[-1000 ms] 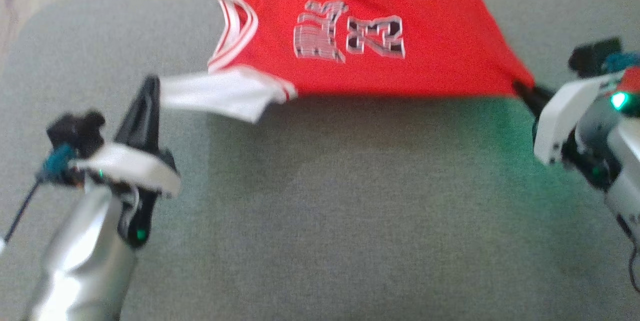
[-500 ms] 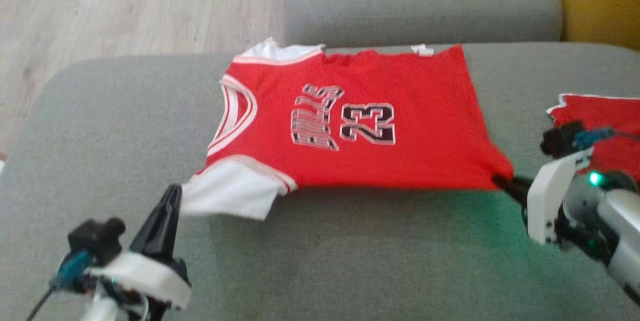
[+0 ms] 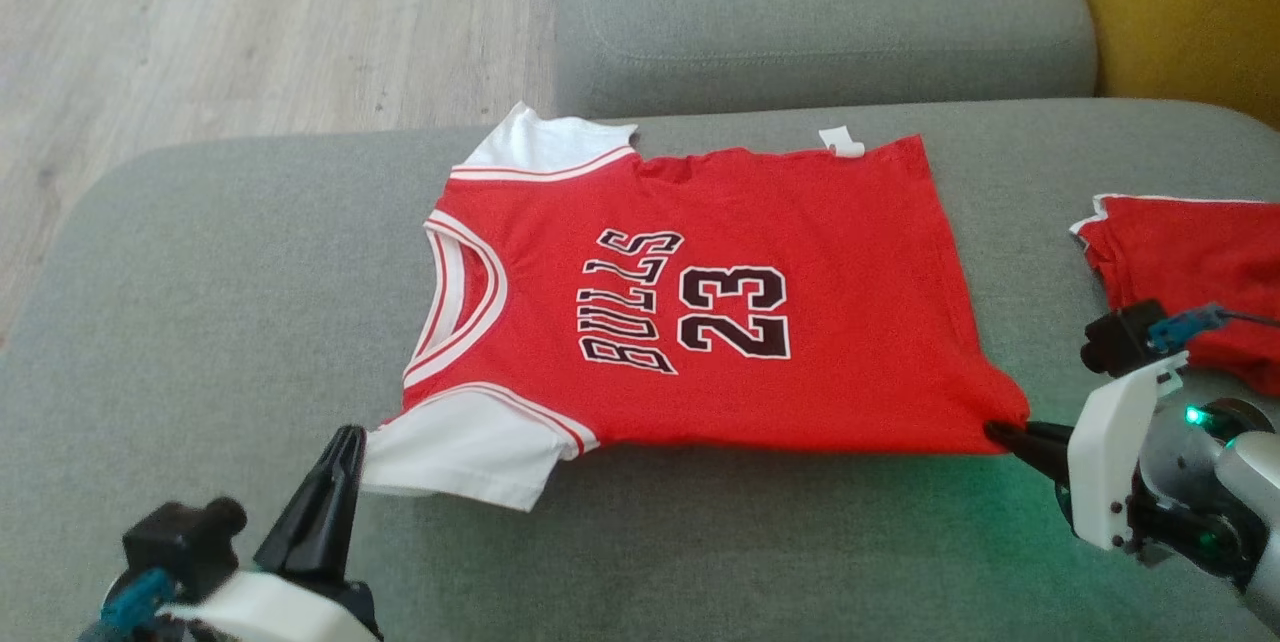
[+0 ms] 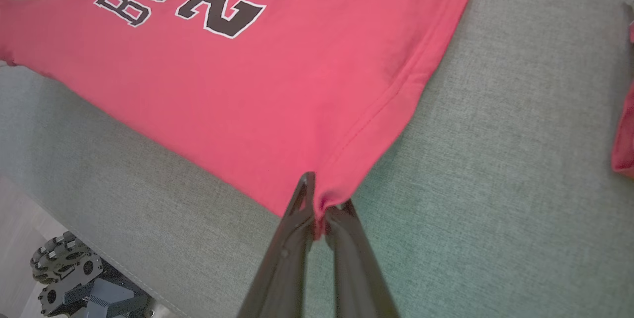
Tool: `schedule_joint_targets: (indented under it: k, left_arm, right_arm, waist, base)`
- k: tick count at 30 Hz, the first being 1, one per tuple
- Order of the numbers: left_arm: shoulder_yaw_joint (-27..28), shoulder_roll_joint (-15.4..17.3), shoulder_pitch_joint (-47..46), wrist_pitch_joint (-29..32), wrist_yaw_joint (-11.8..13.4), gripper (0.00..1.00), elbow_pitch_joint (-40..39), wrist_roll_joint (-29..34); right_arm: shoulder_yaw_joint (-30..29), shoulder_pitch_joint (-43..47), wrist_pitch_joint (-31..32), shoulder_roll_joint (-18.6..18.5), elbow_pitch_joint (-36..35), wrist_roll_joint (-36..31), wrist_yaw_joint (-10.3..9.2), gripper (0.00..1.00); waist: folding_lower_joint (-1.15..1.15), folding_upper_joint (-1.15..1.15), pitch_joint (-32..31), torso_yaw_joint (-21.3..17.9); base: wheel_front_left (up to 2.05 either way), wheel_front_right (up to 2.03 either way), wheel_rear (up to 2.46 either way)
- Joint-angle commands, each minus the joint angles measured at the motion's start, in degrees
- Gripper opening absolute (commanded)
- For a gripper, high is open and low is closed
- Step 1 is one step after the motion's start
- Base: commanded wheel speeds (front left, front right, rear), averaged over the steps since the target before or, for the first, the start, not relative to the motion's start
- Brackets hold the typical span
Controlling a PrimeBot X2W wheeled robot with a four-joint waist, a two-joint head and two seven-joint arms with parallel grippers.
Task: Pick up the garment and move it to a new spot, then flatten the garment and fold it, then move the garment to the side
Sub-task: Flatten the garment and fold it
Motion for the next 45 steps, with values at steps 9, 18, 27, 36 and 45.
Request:
schedule_joint_targets:
  k: [9, 18, 27, 36, 45]
  left_arm:
    - [2.33, 3.10, -10.63, 2.36, -2.11, 0.00, 1.40, 0.97]
    - [0.56, 3.88, -20.69, 4.87, -5.46, 0.00, 8.87, 2.89]
    - [-2.78, 1.37, -33.89, 6.52, -10.05, 0.00, 20.16, 4.83]
    - [-5.94, -1.17, -43.74, 7.09, -12.45, 0.00, 29.58, 6.16]
    - [-5.73, -4.49, -50.49, 0.59, -11.72, 1.00, 37.94, 7.37]
  right_arm:
    - [-2.21, -3.67, 2.17, -0.52, -1.30, -3.59, -0.05, 0.00]
    - [-5.03, -8.79, 3.80, 2.52, 2.55, -5.99, -0.05, 0.00]
    - [-6.59, -12.85, 4.22, 5.91, 7.14, -7.65, -0.05, 0.00]
    - [-6.55, -16.61, 4.43, 7.56, 9.99, -9.27, -0.05, 0.00]
    - [-8.41, -20.29, -1.72, 9.65, 14.12, -12.47, -0.05, 1.00]
  waist:
    - [0.00, -0.01, 4.54, -0.63]
    - [0.00, -0.01, 9.28, -0.47]
    - [0.00, -0.01, 12.71, 0.53]
    - [0.00, -0.01, 15.29, 0.08]
    - [0.00, -0.01, 16.09, -0.20]
  base:
    - [0.00, 0.00, 0.00]
    - [0.00, 0.00, 0.00]
    - [0.00, 0.00, 0.00]
    - [0.00, 0.00, 0.00]
    - [0.00, 0.00, 0.00]
